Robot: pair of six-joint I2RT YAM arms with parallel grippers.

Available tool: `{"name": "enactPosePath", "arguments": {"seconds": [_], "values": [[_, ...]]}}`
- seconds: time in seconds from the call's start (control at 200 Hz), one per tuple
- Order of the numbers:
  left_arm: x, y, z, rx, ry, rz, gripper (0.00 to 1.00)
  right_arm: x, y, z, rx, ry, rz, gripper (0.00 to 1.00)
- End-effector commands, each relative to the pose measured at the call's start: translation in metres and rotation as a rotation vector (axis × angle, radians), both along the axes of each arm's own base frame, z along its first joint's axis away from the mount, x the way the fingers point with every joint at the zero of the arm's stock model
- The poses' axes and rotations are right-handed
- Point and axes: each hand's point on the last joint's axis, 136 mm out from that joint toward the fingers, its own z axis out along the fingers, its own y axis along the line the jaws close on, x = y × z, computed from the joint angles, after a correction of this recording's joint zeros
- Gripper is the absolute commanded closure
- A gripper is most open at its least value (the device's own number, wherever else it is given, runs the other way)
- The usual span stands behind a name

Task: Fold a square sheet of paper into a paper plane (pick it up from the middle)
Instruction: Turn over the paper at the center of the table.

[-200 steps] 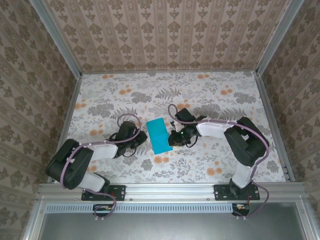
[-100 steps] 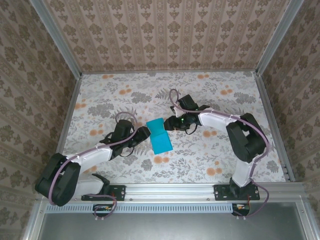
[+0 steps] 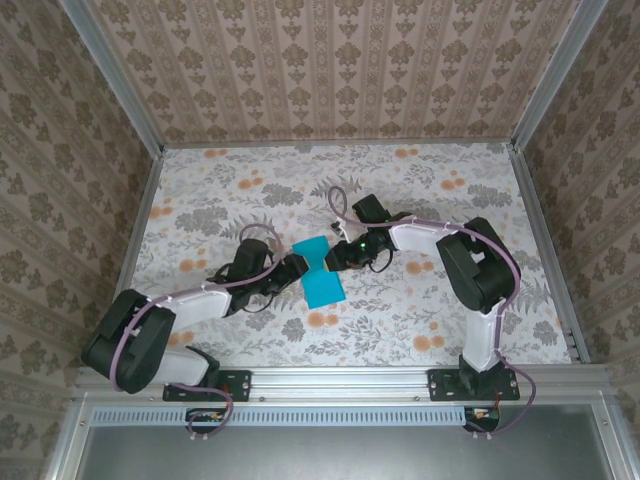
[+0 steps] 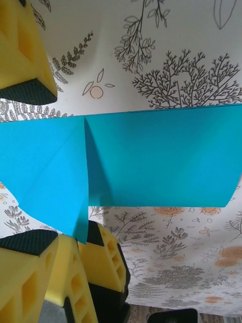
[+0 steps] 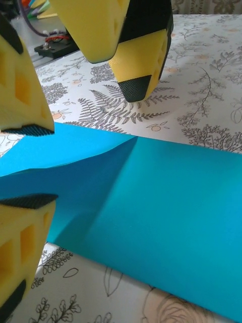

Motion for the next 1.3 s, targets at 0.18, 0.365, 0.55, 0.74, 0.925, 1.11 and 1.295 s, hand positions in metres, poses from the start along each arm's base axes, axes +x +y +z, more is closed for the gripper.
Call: {"name": "enactPosePath", "arguments": {"seconds": [0.18, 0.365, 0.55, 0.74, 0.925, 1.11, 1.295], "values": [[0.007, -0.022, 0.015, -0.069, -0.026, -0.047, 0.34, 0.003, 0.004, 0.004, 0.034, -0.016, 0.021, 0.92], [0.009, -0.031, 0.01, -0.088, -0.018, -0.066, 0.37, 0.01, 0.0, 0.01, 0.081, -0.014, -0.021, 0.93], [0.012, -0.043, 0.007, -0.11, -0.012, -0.093, 0.42, 0.013, -0.004, 0.009, 0.086, 0.002, -0.043, 0.93], [0.017, -0.051, 0.004, -0.118, -0.014, -0.108, 0.49, 0.017, -0.01, 0.007, 0.085, 0.014, -0.071, 0.93], [0.021, -0.054, -0.001, -0.111, -0.013, -0.116, 0.6, 0.017, -0.011, 0.008, 0.087, 0.023, -0.078, 0.9], [0.025, -0.051, -0.006, -0.08, -0.03, -0.106, 0.73, 0.024, -0.023, 0.022, 0.086, 0.074, -0.169, 0.7], [0.029, -0.048, -0.006, -0.037, -0.051, -0.107, 0.88, 0.04, -0.061, 0.044, 0.016, 0.0, -0.344, 0.41]]}}
